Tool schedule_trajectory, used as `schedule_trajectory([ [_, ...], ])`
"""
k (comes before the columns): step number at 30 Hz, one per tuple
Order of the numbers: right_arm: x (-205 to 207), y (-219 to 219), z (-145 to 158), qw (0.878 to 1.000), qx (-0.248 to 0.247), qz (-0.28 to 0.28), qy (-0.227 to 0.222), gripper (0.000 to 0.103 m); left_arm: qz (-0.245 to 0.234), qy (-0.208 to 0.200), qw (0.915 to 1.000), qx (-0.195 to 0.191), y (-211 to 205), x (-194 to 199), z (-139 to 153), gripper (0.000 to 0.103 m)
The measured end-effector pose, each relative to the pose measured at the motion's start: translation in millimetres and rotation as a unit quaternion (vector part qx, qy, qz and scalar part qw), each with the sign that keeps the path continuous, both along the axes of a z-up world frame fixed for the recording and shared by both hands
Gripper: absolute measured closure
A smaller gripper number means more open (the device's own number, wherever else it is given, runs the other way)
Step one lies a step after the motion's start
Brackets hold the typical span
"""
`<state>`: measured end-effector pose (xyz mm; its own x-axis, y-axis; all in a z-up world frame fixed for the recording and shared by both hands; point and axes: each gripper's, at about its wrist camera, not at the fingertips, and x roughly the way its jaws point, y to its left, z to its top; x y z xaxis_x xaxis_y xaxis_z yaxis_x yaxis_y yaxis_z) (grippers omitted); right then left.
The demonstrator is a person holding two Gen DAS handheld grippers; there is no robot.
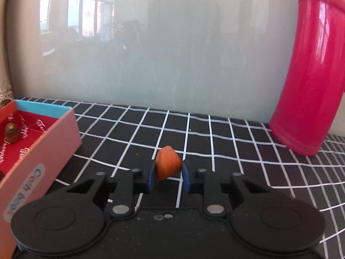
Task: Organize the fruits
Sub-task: 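Close the right tool on the carrot chunk, then carry the carrot chunk with the right tool into the box and open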
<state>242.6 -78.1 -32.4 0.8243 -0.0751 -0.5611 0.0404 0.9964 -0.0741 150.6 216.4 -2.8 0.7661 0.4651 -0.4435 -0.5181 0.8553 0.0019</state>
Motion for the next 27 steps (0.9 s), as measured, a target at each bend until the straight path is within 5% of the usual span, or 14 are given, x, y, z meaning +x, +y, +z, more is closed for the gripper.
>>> schedule_trajectory([
  [23, -74.4, 118.9, 54.6, 0.987, 0.014, 0.152, -0.052, 0.080, -0.008, -0.010, 0.9999, 0.000, 9.8, -41.2, 15.2, 0.021],
  [27, -84.6, 125.9, 59.6, 0.986, 0.009, 0.148, -0.073, 0.066, -0.012, -0.011, 0.9999, 0.002, 12.6, -45.9, 15.1, 0.021],
])
